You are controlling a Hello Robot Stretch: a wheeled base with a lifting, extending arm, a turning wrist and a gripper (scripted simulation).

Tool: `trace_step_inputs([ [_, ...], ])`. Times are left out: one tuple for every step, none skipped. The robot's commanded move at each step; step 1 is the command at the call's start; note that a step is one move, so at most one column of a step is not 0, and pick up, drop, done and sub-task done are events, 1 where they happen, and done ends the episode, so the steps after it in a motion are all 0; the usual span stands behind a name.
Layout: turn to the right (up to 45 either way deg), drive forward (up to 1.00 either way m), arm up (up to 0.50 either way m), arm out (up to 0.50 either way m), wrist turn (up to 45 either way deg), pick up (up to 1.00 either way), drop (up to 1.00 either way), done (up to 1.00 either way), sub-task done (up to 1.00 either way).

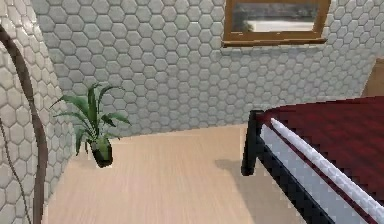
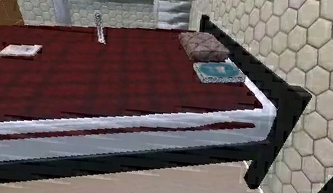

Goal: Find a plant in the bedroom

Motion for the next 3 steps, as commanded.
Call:
trace_step_inputs([
  [-24.0, 0.0, 0.0, 0.0, 0.0, 0.0, 0.0, 0.0, 0.0],
  [0.0, 0.8, 0.0, 0.0, 0.0, 0.0, 0.0, 0.0, 0.0],
  [0.0, 0.0, 0.0, 0.0, 0.0, 0.0, 0.0, 1.0, 0.0],
])
